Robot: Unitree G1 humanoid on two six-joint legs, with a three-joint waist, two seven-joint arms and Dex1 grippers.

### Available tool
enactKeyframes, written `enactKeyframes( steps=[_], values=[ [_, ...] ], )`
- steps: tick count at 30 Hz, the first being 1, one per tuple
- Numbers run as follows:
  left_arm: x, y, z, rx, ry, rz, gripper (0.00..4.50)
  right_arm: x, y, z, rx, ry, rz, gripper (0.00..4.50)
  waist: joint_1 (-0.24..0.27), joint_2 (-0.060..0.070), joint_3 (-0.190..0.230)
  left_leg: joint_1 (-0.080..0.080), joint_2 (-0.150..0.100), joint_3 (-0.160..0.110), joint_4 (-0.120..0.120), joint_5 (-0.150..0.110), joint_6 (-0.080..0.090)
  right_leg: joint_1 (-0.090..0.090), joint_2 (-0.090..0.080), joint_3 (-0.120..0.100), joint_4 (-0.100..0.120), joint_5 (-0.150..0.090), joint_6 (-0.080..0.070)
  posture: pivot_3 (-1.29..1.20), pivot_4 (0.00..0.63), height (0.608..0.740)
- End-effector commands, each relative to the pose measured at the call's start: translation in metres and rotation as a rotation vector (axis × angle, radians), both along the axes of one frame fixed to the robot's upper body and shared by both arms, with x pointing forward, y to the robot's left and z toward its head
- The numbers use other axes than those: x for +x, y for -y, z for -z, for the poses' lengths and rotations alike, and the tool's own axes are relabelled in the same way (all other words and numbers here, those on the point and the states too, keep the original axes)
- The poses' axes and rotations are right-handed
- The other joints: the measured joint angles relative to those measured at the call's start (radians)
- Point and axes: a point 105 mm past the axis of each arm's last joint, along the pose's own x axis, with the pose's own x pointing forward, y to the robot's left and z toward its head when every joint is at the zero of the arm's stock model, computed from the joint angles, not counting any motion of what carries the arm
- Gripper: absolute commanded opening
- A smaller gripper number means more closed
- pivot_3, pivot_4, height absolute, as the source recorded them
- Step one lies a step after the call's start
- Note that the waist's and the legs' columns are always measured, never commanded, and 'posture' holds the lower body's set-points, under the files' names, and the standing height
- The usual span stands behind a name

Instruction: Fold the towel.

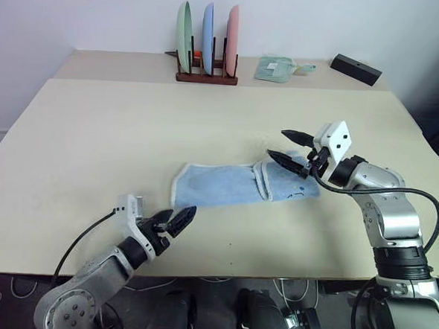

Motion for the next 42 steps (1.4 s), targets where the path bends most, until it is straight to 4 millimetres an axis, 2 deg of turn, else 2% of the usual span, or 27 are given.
enactKeyframes(
  steps=[1,4,7,13,16,23,27,29,33,35,37,42],
  values=[
    [-0.006,0.007,0.006,-0.043,-0.084,0.01,4.5,-0.012,-0.008,-0.003,-0.023,0.013,-0.067,2.99,0.0,0.0,0.0,0.0,0.0,0.0,0.0,0.0,0.0,0.0,0.0,0.0,0.0,0.0,0.0,0.0,0.15,0.74],
    [-0.002,0.003,0.009,-0.082,-0.134,-0.032,4.5,-0.014,-0.011,0.003,-0.025,-0.001,-0.075,2.99,0.0,0.0,0.0,0.0,-0.001,0.0,0.0,0.0,0.0,0.0,0.0,0.0,0.0,-0.001,-0.001,0.0,0.15,0.74],
    [0.017,0.002,0.006,-0.1,-0.139,-0.054,4.5,-0.021,-0.022,0.012,-0.016,-0.022,-0.11,2.99,0.006,0.001,-0.001,0.001,-0.001,0.0,0.0,0.0,0.0,0.002,0.0,0.0,0.0,-0.001,-0.001,0.0,0.15,0.74],
    [0.042,0.003,0.008,-0.073,-0.152,-0.055,4.5,-0.03,-0.034,0.02,-0.018,-0.033,-0.127,2.99,0.003,0.001,-0.001,0.006,-0.002,0.0,0.0,0.0,-0.001,0.006,0.0,-0.001,0.0,-0.001,-0.002,0.0,0.15,0.74],
    [0.049,0.004,0.004,-0.092,-0.138,-0.061,3.65,-0.037,-0.035,0.027,-0.034,-0.04,-0.125,3.05,0.002,0.001,-0.001,0.007,-0.002,0.0,0.0,0.0,-0.001,0.007,0.001,-0.001,0.0,-0.001,-0.001,0.0,0.15,0.74],
    [0.054,-0.011,0.0,-0.12,-0.108,-0.15,0.11,-0.042,-0.026,0.028,-0.032,-0.054,-0.097,3.05,0.001,0.0,0.0,0.006,-0.001,0.0,-0.001,0.0,-0.001,0.006,0.0,0.0,-0.001,-0.001,-0.001,0.0,0.15,0.74],
    [0.06,-0.028,-0.016,-0.109,-0.01,-0.219,0.04,-0.04,-0.015,0.033,-0.055,-0.067,-0.066,3.05,0.0,0.0,0.0,0.006,-0.001,0.0,-0.001,0.0,-0.001,0.006,0.001,0.0,-0.001,-0.001,-0.002,0.0,0.15,0.74],
    [0.061,-0.046,-0.028,-0.079,0.062,-0.253,0.04,-0.039,-0.008,0.032,-0.068,-0.065,-0.051,3.05,-0.001,0.0,0.0,0.005,-0.001,0.0,-0.001,0.0,-0.001,0.005,0.001,0.0,-0.001,-0.001,-0.002,0.0,0.15,0.74],
    [0.062,-0.098,-0.057,-0.028,0.194,-0.328,0.04,-0.034,0.003,0.03,-0.074,-0.06,-0.019,3.05,-0.003,0.0,0.0,0.005,0.0,0.001,-0.002,0.0,-0.001,0.004,0.001,0.0,-0.001,-0.001,-0.002,0.0,0.15,0.74],
    [0.061,-0.11,-0.073,0.032,0.259,-0.289,0.04,-0.032,0.007,0.032,-0.09,-0.06,-0.011,3.05,-0.002,0.0,0.0,0.005,0.0,0.001,-0.002,0.0,-0.001,0.004,0.002,0.0,-0.001,-0.001,-0.002,0.0,0.15,0.74],
    [0.061,-0.109,-0.081,0.108,0.295,-0.226,0.04,-0.031,0.009,0.034,-0.098,-0.058,-0.01,3.05,0.0,0.0,0.0,0.005,0.0,0.002,-0.002,0.0,-0.001,0.004,0.001,0.0,-0.001,-0.001,-0.002,0.0,0.15,0.74],
    [0.056,-0.046,-0.106,0.329,0.452,0.183,0.04,-0.027,0.006,0.037,-0.092,-0.06,-0.013,3.05,0.003,-0.002,0.001,0.003,-0.002,0.001,-0.001,0.0,-0.001,0.004,0.0,-0.001,-0.002,-0.001,-0.002,0.0,0.15,0.74]
  ],
)
